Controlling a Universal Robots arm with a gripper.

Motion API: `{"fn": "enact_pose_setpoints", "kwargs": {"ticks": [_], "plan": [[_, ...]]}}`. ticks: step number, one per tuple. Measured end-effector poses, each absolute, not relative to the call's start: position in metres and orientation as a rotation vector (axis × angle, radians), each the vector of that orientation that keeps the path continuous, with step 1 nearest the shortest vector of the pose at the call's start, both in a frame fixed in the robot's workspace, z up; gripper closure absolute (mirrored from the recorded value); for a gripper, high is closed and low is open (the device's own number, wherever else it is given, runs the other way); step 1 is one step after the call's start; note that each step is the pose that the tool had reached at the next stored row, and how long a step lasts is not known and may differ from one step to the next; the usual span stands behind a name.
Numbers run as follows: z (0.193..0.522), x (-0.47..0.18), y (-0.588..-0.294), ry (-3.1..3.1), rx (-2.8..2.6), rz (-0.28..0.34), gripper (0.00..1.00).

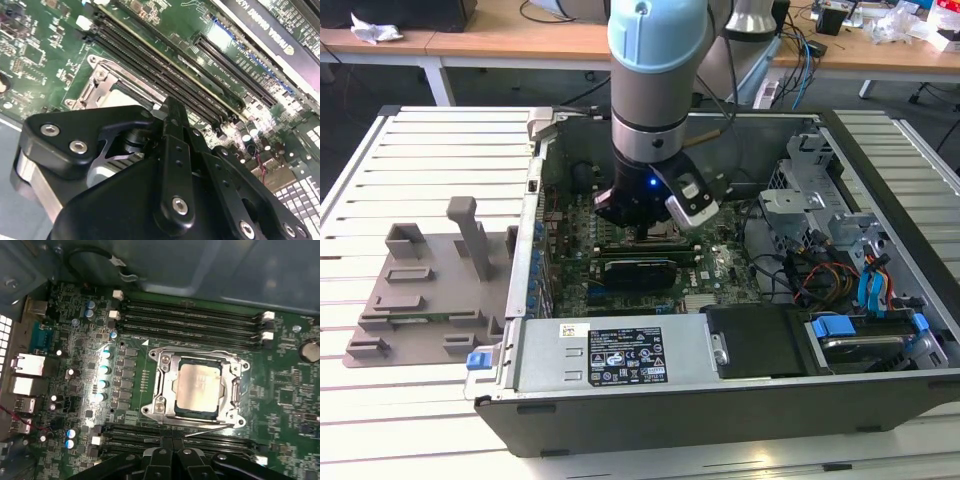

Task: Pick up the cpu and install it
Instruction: 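Install the second cpu locking lever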

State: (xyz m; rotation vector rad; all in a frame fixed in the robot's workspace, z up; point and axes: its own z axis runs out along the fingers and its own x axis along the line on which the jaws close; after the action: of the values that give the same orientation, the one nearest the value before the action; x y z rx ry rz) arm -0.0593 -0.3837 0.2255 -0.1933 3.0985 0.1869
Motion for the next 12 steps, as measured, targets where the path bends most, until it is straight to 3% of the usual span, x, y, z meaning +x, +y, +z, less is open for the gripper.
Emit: {"fn": "enact_pose_setpoints", "kwargs": {"ticks": [12], "plan": [[0.208,-0.083,-0.384,3.094,-0.192,0.229,0.89]]}}
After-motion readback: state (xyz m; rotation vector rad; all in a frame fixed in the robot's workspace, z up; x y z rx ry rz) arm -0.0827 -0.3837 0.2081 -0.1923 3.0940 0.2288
